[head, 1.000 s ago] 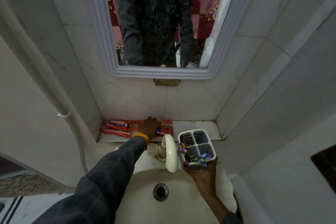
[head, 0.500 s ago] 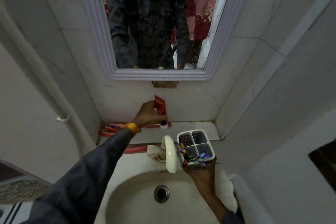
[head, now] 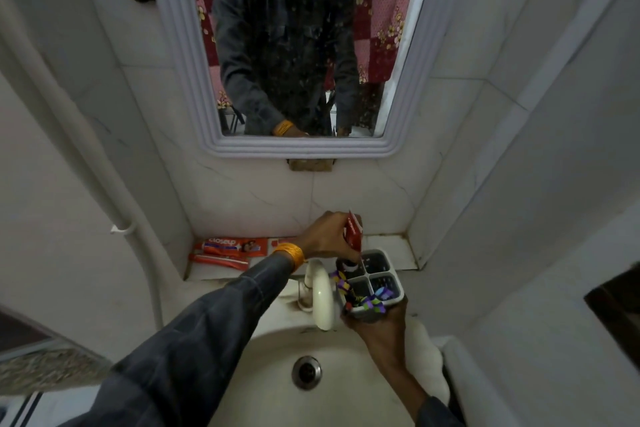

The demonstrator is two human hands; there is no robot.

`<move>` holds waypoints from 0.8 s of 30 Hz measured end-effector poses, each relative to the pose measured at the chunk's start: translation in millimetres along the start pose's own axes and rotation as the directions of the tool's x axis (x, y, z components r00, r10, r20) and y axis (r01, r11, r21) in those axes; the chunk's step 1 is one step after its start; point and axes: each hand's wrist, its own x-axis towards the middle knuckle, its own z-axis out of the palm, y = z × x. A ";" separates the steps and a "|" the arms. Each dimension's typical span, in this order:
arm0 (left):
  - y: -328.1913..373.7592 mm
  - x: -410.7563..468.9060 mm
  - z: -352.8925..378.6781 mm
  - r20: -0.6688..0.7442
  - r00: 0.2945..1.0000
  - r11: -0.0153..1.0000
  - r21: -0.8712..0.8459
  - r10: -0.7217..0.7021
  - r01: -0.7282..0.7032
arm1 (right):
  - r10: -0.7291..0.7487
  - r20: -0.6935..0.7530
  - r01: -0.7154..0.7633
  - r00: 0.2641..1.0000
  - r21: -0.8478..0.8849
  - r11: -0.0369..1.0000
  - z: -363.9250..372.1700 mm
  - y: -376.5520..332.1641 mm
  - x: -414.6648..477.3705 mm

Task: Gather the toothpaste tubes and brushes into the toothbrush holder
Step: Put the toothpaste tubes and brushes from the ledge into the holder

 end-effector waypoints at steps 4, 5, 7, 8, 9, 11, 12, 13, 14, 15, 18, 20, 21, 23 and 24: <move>-9.2 1.9 -10.1 0.031 0.999 0.999 0.032 -0.009 0.008 | -0.021 -0.020 0.022 1.000 0.005 1.000 4.6 -4.7 -0.6; -9.9 1.3 -9.4 0.040 0.999 0.999 0.032 -0.003 0.001 | -0.018 -0.027 0.018 0.999 0.007 1.000 5.5 -6.9 -0.7; -10.1 0.4 -4.8 0.038 0.999 0.999 0.031 0.009 -0.010 | -0.017 -0.016 0.017 1.000 0.001 1.000 7.0 -7.5 1.2; -10.8 0.4 -1.4 0.041 0.999 0.999 0.029 0.014 -0.015 | -0.029 -0.016 0.029 0.999 -0.012 1.000 7.3 -7.1 2.2; -11.7 0.9 1.5 0.049 0.999 0.999 0.037 0.013 -0.015 | -0.038 -0.028 0.038 0.999 -0.015 0.999 7.3 -7.8 2.3; -15.3 2.7 6.0 0.069 0.998 0.998 0.059 0.011 -0.015 | -0.030 -0.054 0.028 0.998 -0.039 0.999 5.9 -2.0 1.0; -17.2 3.5 6.7 0.070 0.997 0.997 0.071 0.018 -0.023 | -0.019 -0.053 0.016 0.998 -0.048 0.999 4.7 2.4 -0.1; -17.6 3.6 5.3 0.058 0.998 0.996 0.084 0.025 -0.030 | 0.003 -0.046 -0.006 0.999 -0.063 0.998 3.5 5.4 0.3; -19.3 3.9 3.0 0.038 0.999 0.997 0.073 0.033 -0.036 | 0.012 -0.031 -0.014 0.999 -0.069 0.998 2.6 7.6 1.4; -19.1 2.4 -1.0 0.020 0.999 0.998 0.057 0.028 -0.029 | 0.035 -0.012 -0.036 0.999 -0.063 0.997 1.6 10.1 3.7; -33.5 -8.6 -15.3 -0.107 0.993 0.998 0.017 -0.050 0.052 | 0.089 -0.004 -0.089 0.996 -0.053 0.995 0.6 21.5 7.9; -58.3 -27.7 -25.5 -0.270 0.954 0.981 0.100 -0.133 0.165 | 0.083 -0.002 -0.083 0.997 -0.029 0.996 2.4 23.2 5.8; -75.7 -43.0 -31.2 -0.326 0.923 0.952 0.157 -0.203 0.265 | 0.079 0.006 -0.079 0.997 -0.007 0.997 6.2 23.5 3.7; -128.1 -69.9 -36.0 -0.356 0.869 0.867 0.235 -0.344 0.440 | 0.077 0.003 -0.077 0.997 0.050 0.996 5.8 27.4 3.5; -154.5 -83.2 -37.1 -0.343 0.839 0.834 0.215 -0.422 0.508 | 0.084 0.001 -0.084 0.996 0.058 0.995 6.2 28.0 3.7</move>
